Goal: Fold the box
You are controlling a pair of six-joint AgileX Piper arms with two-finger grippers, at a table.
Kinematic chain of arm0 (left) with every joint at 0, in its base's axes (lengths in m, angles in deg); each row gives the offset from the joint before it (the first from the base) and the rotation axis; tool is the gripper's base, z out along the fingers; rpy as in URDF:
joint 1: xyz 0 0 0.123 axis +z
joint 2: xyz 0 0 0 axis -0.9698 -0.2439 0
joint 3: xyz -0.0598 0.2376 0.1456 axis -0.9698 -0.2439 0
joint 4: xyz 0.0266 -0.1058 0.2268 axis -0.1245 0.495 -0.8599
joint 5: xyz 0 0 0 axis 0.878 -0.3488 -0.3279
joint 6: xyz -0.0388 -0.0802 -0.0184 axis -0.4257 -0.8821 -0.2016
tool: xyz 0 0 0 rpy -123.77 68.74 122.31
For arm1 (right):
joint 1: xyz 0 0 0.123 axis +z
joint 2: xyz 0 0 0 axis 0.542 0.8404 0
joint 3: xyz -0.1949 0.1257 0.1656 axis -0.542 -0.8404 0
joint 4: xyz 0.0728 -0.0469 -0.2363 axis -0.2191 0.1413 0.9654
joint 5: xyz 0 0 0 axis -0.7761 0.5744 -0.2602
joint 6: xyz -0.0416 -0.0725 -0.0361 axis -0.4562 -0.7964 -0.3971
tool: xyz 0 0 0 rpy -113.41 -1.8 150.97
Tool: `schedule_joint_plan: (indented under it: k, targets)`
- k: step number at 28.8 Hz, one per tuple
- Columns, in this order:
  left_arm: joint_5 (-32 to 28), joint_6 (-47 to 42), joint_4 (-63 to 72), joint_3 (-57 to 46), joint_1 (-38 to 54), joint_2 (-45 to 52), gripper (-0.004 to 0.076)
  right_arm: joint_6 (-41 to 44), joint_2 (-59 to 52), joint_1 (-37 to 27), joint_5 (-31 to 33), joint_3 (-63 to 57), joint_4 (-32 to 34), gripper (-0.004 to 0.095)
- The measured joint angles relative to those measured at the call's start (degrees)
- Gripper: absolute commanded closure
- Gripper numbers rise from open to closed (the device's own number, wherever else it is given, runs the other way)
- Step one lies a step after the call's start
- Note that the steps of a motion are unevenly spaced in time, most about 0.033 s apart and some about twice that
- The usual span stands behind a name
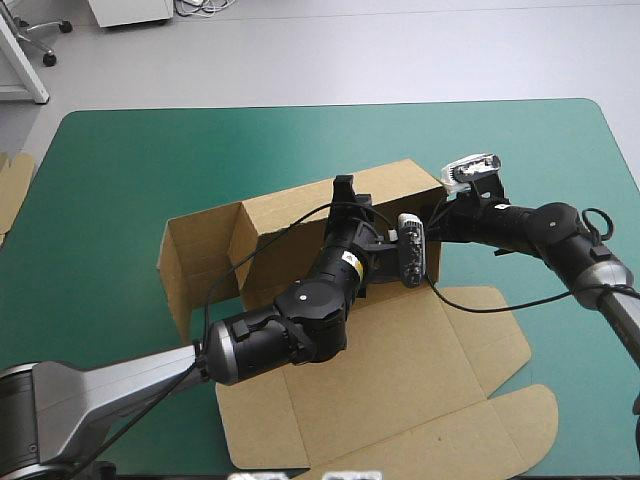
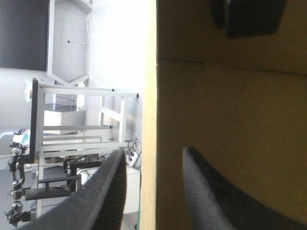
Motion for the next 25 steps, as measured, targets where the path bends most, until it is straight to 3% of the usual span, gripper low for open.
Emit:
schedule_joint_plan:
  k: [6, 11, 17, 25]
  targets:
    - [-0.7, 2.1, 2.3, 0.0, -0.3, 5.9, 0.0454, 2.3, 0.0, 0.0, -0.3, 0.1, 1.5, 0.094]
    - [-4.7, 3.6, 0.4, 0.0, 3.3, 10.9, 0.0454, 3.8, 0.0, 0.0, -0.3, 0.1, 2.5, 0.094]
    - [-9.8, 2.9, -0.3, 0.0, 14.8, 16.4, 0.0454, 8.2, -0.2, 0.1, -0.5, 0.5, 6.2, 0.094]
    - [-16.7, -2.5, 5.8, 0.0, 37.5, 22.0, 0.0454, 13.2, -0.2, 0.1, -0.9, 0.7, 9.6, 0.094]
